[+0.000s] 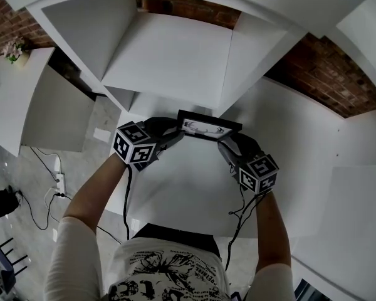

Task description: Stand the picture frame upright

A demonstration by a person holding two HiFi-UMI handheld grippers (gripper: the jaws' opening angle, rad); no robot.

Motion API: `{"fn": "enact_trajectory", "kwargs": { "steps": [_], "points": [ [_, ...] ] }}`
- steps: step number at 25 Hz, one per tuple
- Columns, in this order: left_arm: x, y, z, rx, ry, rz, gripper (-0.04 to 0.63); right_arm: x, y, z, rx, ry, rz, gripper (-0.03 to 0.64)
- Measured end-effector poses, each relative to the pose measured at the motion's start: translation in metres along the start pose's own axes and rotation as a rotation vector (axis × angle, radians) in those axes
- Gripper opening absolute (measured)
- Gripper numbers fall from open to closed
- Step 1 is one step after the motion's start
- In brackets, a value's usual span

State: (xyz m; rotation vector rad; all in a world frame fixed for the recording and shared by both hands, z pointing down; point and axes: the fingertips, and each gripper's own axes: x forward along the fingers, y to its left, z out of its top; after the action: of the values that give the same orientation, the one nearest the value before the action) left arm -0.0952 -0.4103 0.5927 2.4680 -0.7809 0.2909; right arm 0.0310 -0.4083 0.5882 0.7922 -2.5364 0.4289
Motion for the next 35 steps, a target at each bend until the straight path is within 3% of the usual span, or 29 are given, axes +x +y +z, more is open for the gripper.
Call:
{"fn": "enact_trajectory", "kwargs": {
  "steps": [4,6,9,14,20,27,35],
  "points": [
    [-0.017,0.002,0.000,-0.032,-0.031,0.042,0.164,-0.009,0.002,0.005,0.015,-0.024,-0.044,0.201],
    [-0.026,0.002,-0.001,-0.056,-0.046,0.066,0.163,-0.018,0.003,0.007,0.027,-0.034,-0.074,0.157],
    [-0.038,-0.004,-0.002,-0.086,-0.063,0.083,0.147,-0.027,0.010,0.011,0.050,-0.049,-0.100,0.141],
    [-0.035,-0.020,0.016,-0.078,-0.098,0.075,0.147,-0.029,0.011,0.019,0.072,-0.058,-0.144,0.160],
    [-0.054,-0.017,0.019,-0.076,-0.119,0.135,0.146,-0.044,0.012,0.022,0.075,-0.058,-0.183,0.147],
    [-0.087,-0.031,0.022,-0.028,-0.176,0.272,0.009,-0.079,0.025,0.023,0.101,-0.092,-0.311,0.011],
    [-0.127,-0.083,0.025,-0.044,-0.273,0.316,0.009,-0.123,0.068,0.031,0.113,-0.151,-0.435,0.006]
  ]
}}
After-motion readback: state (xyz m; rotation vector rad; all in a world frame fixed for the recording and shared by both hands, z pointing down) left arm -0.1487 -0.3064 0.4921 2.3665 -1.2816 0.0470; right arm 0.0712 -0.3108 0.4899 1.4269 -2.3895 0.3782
